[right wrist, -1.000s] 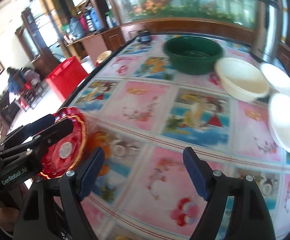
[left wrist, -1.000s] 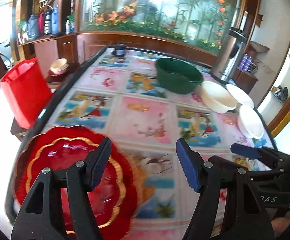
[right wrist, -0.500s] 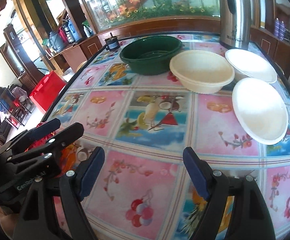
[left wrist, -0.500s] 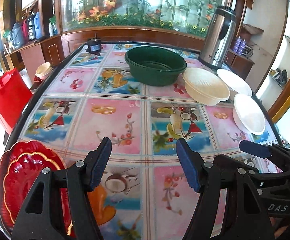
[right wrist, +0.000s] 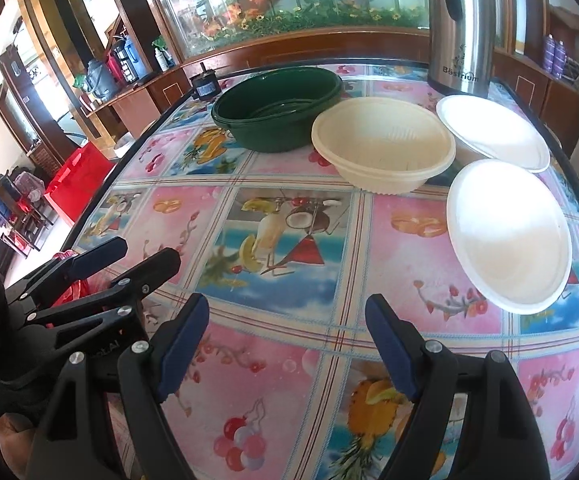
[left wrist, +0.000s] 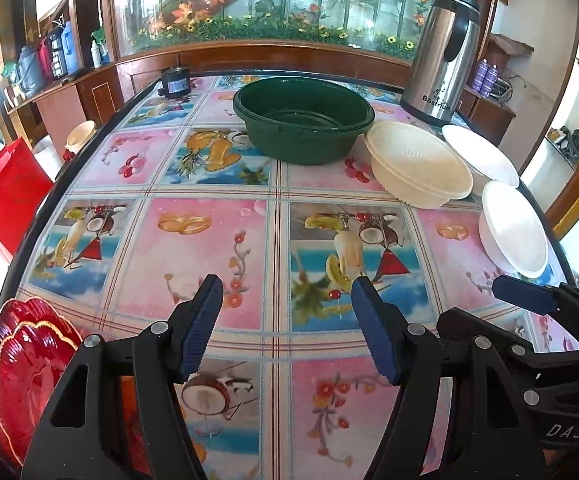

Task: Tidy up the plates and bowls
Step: 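Move the right tool toward the green plastic basin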

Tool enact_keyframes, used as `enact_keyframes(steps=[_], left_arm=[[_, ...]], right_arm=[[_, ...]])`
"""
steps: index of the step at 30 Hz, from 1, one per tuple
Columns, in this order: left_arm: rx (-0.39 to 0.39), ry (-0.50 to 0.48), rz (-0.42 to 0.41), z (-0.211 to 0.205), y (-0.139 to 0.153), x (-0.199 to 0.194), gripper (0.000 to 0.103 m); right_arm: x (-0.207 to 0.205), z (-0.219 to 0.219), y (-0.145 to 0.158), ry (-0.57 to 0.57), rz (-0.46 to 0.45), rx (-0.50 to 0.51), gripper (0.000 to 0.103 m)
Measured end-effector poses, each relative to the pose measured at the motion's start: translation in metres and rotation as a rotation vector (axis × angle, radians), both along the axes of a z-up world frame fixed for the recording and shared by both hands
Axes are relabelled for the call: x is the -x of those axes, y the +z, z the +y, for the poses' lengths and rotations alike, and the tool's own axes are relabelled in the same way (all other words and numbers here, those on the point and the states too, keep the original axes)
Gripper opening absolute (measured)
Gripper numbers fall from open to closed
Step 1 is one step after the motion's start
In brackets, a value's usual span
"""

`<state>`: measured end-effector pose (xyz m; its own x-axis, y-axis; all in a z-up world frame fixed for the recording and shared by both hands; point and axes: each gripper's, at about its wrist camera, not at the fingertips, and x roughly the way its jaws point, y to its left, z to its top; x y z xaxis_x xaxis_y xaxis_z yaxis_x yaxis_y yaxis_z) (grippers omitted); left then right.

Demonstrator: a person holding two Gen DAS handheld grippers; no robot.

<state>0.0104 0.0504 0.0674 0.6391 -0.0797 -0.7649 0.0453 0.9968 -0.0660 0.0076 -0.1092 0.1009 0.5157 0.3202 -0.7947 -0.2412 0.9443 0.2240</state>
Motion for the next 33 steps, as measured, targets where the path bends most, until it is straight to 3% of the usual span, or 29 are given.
enact_keyframes(steps=[33], left_arm=[[-0.047, 0.057, -0.015, -0.012, 0.017, -0.048, 0.067]], right_arm=[[-0.044, -0.007, 0.016, 0.014, -0.025, 0.027, 0.081]])
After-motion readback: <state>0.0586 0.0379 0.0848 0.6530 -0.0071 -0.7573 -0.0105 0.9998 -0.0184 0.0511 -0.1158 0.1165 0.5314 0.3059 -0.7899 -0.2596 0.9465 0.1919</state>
